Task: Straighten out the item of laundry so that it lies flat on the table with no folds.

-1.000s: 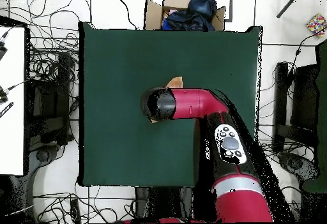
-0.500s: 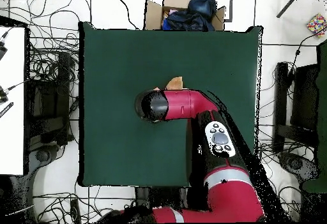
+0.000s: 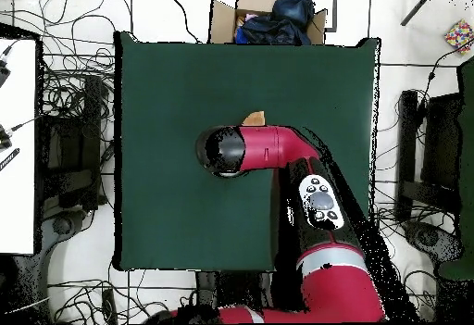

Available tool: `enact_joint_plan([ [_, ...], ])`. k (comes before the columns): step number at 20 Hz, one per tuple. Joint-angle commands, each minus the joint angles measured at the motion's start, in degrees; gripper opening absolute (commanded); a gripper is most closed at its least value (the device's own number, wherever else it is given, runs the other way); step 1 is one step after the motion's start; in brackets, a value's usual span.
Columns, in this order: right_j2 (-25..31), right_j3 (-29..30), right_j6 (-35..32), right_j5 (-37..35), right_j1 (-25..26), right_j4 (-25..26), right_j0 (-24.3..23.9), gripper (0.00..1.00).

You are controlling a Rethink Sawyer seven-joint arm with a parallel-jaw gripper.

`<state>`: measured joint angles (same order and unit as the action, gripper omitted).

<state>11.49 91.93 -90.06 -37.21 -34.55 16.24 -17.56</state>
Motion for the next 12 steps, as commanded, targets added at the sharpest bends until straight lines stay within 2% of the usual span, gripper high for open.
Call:
enact_joint_plan([
  [1,1.36,-2.37,-1.07,-5.47,0.08,0.61,-0.11,1.00],
  [12,1.30,-3.61,-1.07,-5.21,1.38,1.09,-0.08,1.00],
])
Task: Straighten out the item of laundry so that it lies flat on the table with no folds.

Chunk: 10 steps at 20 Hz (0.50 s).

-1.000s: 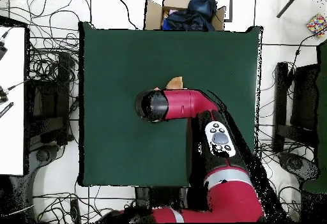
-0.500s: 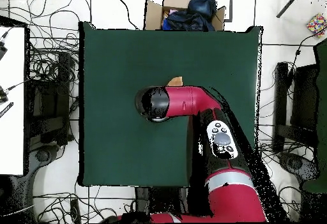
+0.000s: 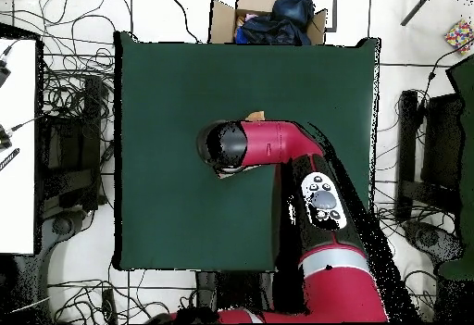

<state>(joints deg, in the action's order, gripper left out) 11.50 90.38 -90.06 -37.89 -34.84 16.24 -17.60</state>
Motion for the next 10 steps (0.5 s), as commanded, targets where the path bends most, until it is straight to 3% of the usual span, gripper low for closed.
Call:
enact_joint_plan([
  [1,1.18,-2.08,-1.24,-3.94,2.09,1.31,0.03,1.00],
  [10,0.56,-5.24,-2.82,0.10,7.20,2.48,0.99,1.00],
])
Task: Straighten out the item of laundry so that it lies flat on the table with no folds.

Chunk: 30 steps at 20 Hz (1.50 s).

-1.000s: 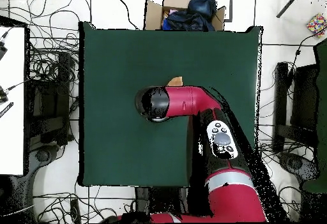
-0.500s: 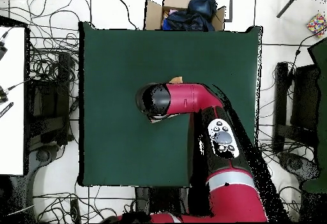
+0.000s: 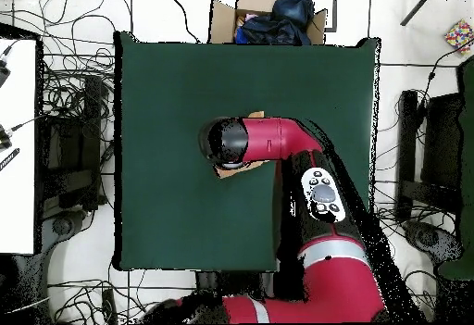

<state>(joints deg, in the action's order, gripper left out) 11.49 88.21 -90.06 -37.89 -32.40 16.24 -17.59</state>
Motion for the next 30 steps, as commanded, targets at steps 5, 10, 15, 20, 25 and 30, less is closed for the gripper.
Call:
enact_joint_plan([
  [5,0.98,-3.94,-2.38,-1.04,4.73,1.62,0.50,1.00],
  [10,0.81,-3.93,-2.68,0.77,5.75,2.15,0.65,1.00],
  [15,0.87,-3.94,-2.99,1.92,6.39,2.19,0.60,1.00],
  [20,0.79,-5.02,-3.24,5.63,9.68,3.31,0.42,1.00],
  [25,0.52,-4.79,-3.62,8.08,10.79,3.60,0.48,1.00],
  [30,0.59,-4.10,-2.81,8.50,10.53,3.49,-0.04,1.00],
])
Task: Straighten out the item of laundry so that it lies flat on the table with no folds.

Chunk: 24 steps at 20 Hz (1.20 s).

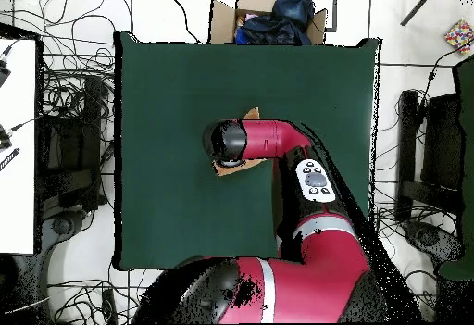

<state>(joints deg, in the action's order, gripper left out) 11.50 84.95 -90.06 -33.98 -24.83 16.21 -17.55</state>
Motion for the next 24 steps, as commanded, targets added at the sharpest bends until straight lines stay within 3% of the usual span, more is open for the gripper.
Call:
enact_joint_plan([
  [1,0.56,-0.62,-2.71,4.85,2.86,3.63,-0.17,1.00],
  [5,0.34,-0.63,-3.21,6.11,2.57,3.93,0.05,1.00],
  [6,0.46,-0.61,-3.08,6.62,2.49,4.12,0.04,0.00],
  [24,1.17,2.11,-1.81,2.09,-1.10,2.48,-1.19,0.00],
])
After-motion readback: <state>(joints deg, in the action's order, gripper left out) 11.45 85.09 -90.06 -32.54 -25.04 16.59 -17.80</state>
